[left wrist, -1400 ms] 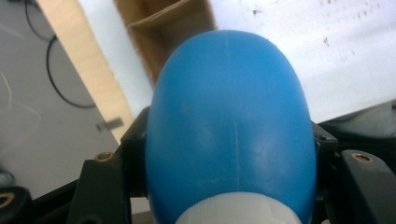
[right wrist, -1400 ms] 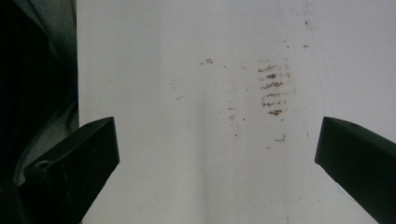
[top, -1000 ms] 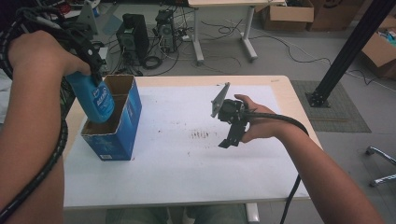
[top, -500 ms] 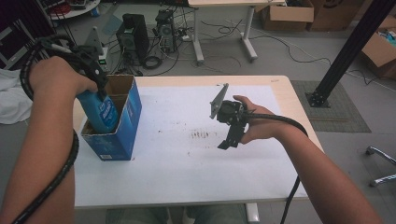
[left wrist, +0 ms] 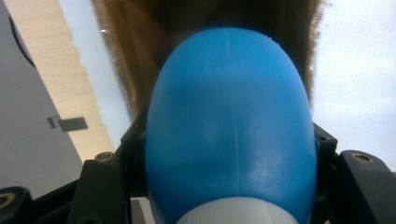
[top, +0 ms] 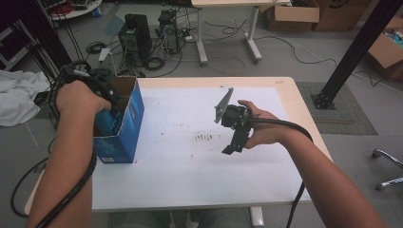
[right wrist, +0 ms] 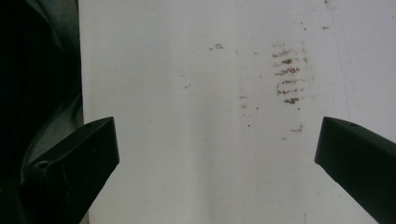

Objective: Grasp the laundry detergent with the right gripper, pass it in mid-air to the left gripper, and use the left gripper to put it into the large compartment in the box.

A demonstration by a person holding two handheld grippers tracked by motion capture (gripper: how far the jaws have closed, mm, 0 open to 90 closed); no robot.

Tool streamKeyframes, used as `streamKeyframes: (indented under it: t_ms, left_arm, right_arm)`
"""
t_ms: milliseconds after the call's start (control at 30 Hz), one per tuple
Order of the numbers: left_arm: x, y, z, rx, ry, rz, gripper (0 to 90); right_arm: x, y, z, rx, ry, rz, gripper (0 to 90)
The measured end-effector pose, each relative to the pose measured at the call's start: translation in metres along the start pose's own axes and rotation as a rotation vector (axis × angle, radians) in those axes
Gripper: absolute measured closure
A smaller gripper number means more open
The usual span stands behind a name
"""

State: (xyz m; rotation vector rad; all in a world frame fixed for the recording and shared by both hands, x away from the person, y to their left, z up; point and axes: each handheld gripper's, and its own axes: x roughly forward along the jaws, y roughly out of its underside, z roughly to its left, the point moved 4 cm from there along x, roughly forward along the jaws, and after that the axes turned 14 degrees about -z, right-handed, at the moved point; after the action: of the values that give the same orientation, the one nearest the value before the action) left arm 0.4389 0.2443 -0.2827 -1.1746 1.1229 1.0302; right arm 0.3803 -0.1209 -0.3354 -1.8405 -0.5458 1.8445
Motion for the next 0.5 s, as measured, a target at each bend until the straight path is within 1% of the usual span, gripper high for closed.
streamKeyframes:
  t_ms: [100, 167, 200, 233, 267, 500]
  left_arm:
    - [0.011, 0.0, 0.0, 0.01, -0.001, 0.017, 38.8]
    - [0.018, 0.0, -0.001, 0.009, -0.001, 0.017, 38.8]
    - [0.021, 0.0, 0.0, 0.015, 0.001, 0.025, 38.8]
    - [0.025, 0.0, -0.001, 0.01, 0.001, 0.022, 38.8]
    - [0.028, 0.0, 0.0, 0.016, 0.0, 0.029, 38.8]
    - [0.04, 0.001, 0.0, 0.008, -0.011, 0.034, 38.8]
  right_arm:
    - [0.0, 0.001, 0.0, 0.002, 0.001, -0.001, 0.0]
    - [0.001, 0.004, 0.0, 0.006, 0.0, 0.004, 0.0]
    - [0.001, 0.005, 0.001, 0.009, 0.0, 0.006, 0.0]
    - [0.001, 0.006, 0.001, 0.01, -0.003, 0.006, 0.0]
    - [0.001, 0.008, 0.0, 0.011, -0.003, 0.008, 0.0]
    - [0.004, 0.012, 0.001, 0.02, -0.008, 0.014, 0.0]
